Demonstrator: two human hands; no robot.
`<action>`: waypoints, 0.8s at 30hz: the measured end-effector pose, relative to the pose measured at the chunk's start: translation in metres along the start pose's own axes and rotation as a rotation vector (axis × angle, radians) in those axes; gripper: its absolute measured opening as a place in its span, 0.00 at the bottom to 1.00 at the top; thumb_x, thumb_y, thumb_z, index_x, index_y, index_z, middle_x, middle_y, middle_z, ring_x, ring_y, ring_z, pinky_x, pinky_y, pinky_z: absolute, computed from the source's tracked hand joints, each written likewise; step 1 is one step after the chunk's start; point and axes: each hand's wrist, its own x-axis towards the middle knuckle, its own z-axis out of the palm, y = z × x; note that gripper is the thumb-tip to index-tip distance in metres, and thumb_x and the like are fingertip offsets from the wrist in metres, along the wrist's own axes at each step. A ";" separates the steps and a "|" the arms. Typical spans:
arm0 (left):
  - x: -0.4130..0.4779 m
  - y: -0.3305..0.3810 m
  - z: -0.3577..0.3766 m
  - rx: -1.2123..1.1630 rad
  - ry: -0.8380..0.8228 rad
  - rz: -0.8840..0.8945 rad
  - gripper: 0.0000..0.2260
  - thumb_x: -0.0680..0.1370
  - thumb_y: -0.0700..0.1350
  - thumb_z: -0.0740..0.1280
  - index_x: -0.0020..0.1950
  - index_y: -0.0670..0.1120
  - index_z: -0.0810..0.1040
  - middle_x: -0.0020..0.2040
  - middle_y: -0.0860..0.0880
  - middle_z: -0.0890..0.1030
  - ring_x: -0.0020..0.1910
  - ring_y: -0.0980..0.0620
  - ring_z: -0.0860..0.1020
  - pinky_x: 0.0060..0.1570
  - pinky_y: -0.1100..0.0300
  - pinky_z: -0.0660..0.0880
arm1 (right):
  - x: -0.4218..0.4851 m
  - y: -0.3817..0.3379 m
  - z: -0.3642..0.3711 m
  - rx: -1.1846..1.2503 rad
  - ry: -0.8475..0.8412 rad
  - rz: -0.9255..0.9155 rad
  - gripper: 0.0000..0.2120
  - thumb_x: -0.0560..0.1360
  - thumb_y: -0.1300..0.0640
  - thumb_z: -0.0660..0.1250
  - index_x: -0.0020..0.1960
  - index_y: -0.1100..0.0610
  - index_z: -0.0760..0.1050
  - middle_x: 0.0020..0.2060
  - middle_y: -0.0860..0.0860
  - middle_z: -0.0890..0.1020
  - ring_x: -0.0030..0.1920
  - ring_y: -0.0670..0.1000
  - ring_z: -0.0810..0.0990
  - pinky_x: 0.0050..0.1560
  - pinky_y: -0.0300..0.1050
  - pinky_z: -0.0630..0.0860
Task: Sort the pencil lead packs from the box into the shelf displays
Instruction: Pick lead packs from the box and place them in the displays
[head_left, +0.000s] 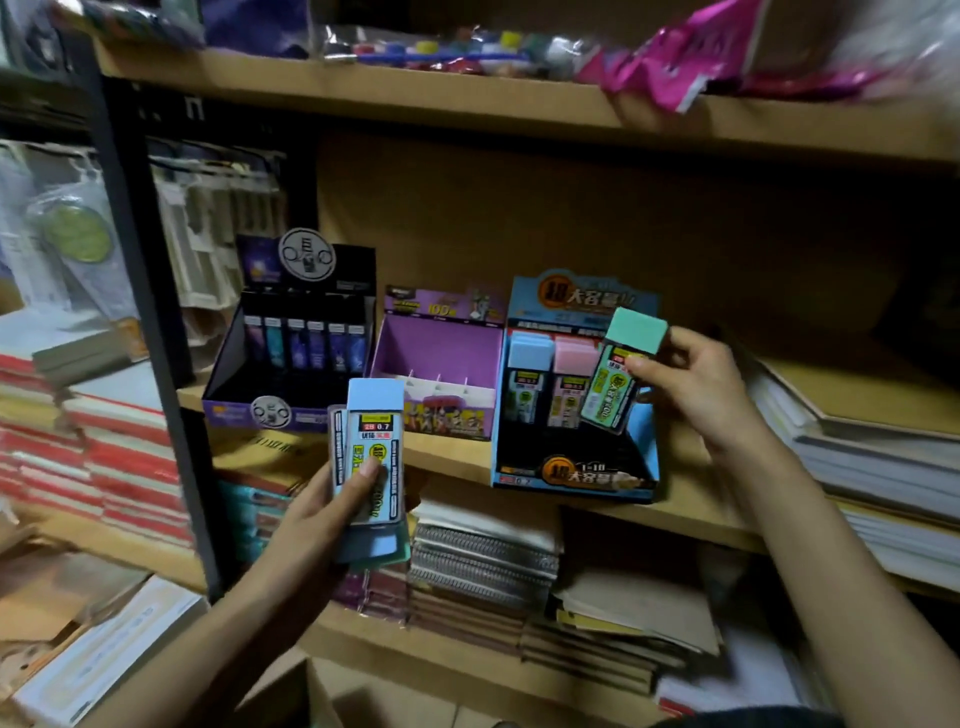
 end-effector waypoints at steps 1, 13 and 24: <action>0.003 0.000 0.001 -0.002 -0.002 0.008 0.14 0.71 0.49 0.66 0.55 0.46 0.78 0.43 0.44 0.83 0.36 0.51 0.82 0.33 0.58 0.80 | 0.005 0.004 -0.006 -0.072 -0.004 -0.034 0.13 0.73 0.67 0.68 0.53 0.53 0.76 0.46 0.49 0.82 0.41 0.38 0.81 0.39 0.33 0.78; 0.014 -0.012 0.006 -0.015 -0.041 -0.005 0.13 0.71 0.50 0.66 0.54 0.50 0.80 0.46 0.45 0.84 0.39 0.51 0.83 0.31 0.58 0.79 | 0.043 0.043 -0.014 -0.397 -0.238 -0.086 0.19 0.72 0.64 0.70 0.62 0.58 0.75 0.55 0.48 0.79 0.59 0.50 0.77 0.62 0.49 0.73; 0.012 -0.009 0.007 -0.010 -0.051 0.016 0.13 0.71 0.50 0.65 0.54 0.48 0.78 0.44 0.46 0.84 0.38 0.52 0.83 0.34 0.58 0.81 | 0.040 0.064 -0.011 -1.010 0.013 -0.312 0.24 0.73 0.55 0.69 0.67 0.58 0.69 0.56 0.54 0.72 0.58 0.53 0.70 0.54 0.47 0.70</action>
